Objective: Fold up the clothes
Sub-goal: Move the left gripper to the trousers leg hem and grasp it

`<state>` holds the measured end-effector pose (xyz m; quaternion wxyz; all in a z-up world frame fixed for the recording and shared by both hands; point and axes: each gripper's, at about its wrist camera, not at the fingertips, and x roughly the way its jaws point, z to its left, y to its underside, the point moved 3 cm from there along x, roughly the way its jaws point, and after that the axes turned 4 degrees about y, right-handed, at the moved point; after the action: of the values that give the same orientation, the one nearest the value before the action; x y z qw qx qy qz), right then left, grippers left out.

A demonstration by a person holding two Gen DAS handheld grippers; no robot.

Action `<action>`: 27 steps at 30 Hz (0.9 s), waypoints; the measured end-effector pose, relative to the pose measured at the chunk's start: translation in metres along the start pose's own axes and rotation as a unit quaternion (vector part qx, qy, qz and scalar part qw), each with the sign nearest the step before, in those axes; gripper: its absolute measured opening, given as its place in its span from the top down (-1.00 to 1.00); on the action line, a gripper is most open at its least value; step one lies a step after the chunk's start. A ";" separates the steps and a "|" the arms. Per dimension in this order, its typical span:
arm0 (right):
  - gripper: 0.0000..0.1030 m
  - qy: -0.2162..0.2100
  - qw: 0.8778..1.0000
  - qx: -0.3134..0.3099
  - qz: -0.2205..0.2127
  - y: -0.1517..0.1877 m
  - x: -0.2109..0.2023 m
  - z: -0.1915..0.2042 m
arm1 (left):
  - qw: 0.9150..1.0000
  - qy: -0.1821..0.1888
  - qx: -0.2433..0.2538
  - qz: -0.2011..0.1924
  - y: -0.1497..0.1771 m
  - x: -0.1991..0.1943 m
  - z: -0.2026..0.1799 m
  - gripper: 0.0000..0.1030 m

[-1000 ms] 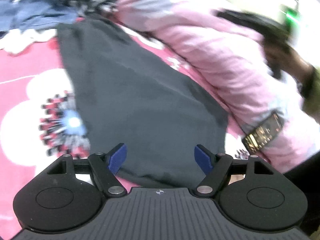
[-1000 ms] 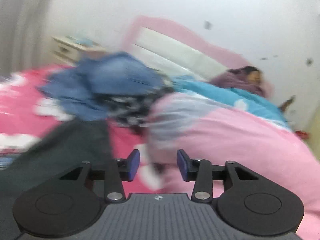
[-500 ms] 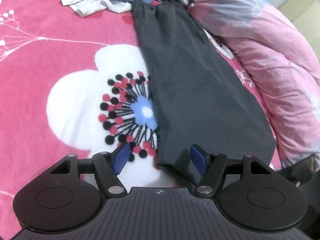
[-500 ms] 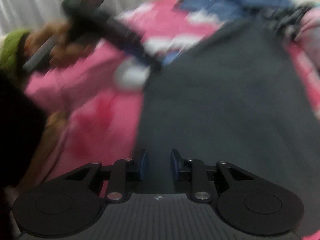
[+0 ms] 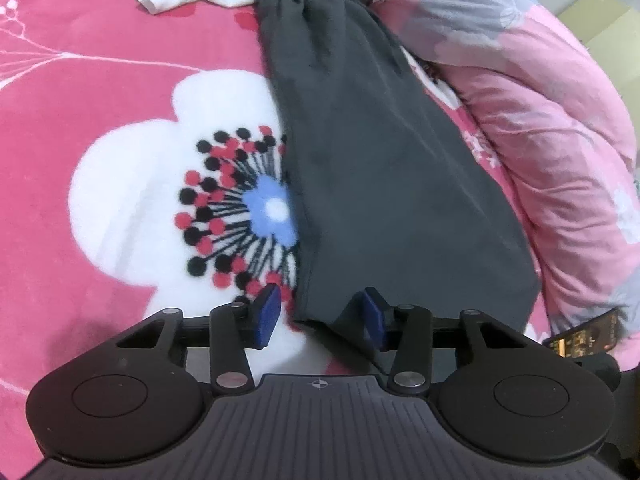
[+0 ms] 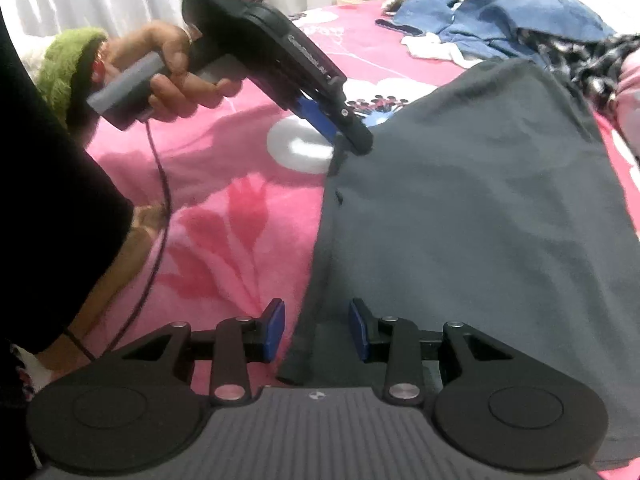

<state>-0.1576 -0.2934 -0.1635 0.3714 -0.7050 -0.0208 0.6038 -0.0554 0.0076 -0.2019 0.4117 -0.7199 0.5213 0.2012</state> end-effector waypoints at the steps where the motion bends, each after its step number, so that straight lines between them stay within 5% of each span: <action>1: 0.27 0.003 1.000 0.001 -0.001 0.000 -0.001 0.000 | 1.000 0.002 -0.001 0.002 0.001 -0.001 -0.001 0.12; 7: 0.27 0.036 0.999 -0.003 -0.019 0.000 -0.010 0.004 | 0.997 -0.031 0.066 -0.003 0.009 -0.010 -0.023 0.09; 12: 0.27 0.035 0.999 0.003 -0.021 0.000 -0.011 0.007 | 0.985 -0.076 0.155 -0.003 0.012 -0.001 -0.047 0.11; 14: 0.27 0.038 0.999 0.010 -0.023 0.000 -0.012 0.005 | 0.982 -0.084 0.170 -0.004 0.014 0.003 -0.049 0.36; 15: 0.27 0.040 0.999 0.013 -0.023 0.000 -0.012 0.004 | 0.982 -0.085 0.171 -0.001 0.014 0.005 -0.049 0.76; 16: 0.27 0.041 0.999 0.018 -0.023 0.001 -0.013 0.003 | 0.982 -0.086 0.167 0.001 0.014 0.005 -0.047 0.97; 23: 0.27 0.030 0.999 0.035 -0.017 0.007 -0.014 0.000 | 0.999 -0.003 0.051 -0.006 0.002 -0.015 -0.012 1.00; 27: 0.24 0.023 0.999 0.030 -0.018 0.006 -0.012 0.003 | 0.999 0.034 -0.018 -0.006 -0.003 -0.018 0.016 1.00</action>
<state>-0.1657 -0.3023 -0.1568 0.4031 -0.7071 -0.0066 0.5810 -0.0574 0.0315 -0.1972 0.3820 -0.7371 0.5264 0.1837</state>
